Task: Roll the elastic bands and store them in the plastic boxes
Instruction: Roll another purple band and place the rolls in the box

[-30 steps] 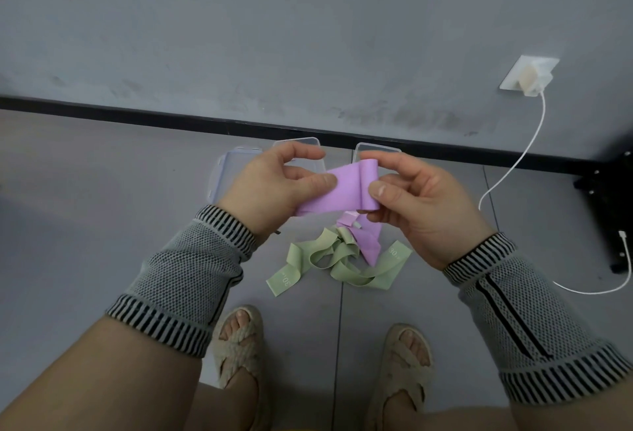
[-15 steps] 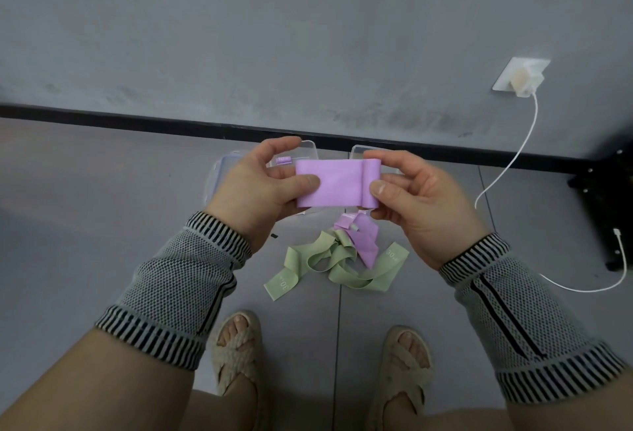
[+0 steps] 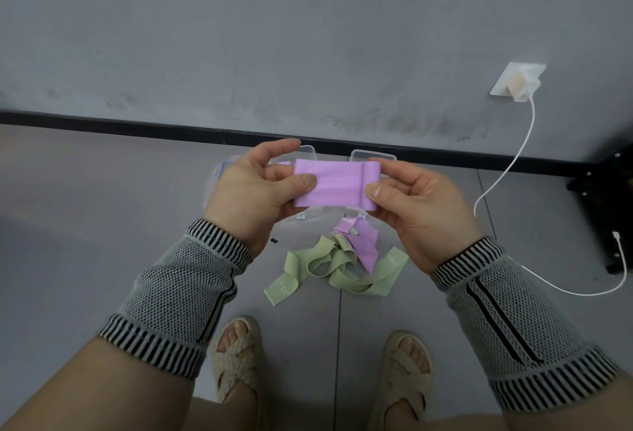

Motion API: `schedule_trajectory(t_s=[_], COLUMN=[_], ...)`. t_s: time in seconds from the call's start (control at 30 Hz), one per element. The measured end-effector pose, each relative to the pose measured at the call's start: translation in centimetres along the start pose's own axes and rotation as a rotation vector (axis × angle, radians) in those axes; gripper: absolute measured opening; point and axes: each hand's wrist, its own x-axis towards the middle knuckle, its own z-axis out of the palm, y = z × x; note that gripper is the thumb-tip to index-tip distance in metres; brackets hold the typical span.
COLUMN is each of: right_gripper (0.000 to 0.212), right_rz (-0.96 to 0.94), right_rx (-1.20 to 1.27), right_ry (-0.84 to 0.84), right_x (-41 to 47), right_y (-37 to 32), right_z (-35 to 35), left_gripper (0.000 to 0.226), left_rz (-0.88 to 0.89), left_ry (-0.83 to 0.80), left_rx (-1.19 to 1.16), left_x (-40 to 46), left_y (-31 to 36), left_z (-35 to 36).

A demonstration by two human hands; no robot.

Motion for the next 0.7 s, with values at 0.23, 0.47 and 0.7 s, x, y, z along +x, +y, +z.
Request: schedule_trajectory(t_s=[0.23,0.47,0.7], right_gripper=[0.016,0.019,0.023], right_rz=[0.117,0.09,0.004], right_rx=[0.11,0.023,-0.205], right_ry=[0.077,0.095,0.145], right_x=[0.0,-0.2,-0.6], right_y=[-0.5,-0.5,-0.4], right_z=[0.6,1.3,2.0], left_gripper=[0.04,0.036,0.036], left_rz=[0.06,0.031,-0.028], left_ry=[-0.045,-0.074,-0.084], left_rx=[0.041,-0.006,-0.001], left_x=[-0.3,-0.5,-0.3], left_y=[-0.3,-0.7,-1.0], left_z=[0.8,1.8,2.8])
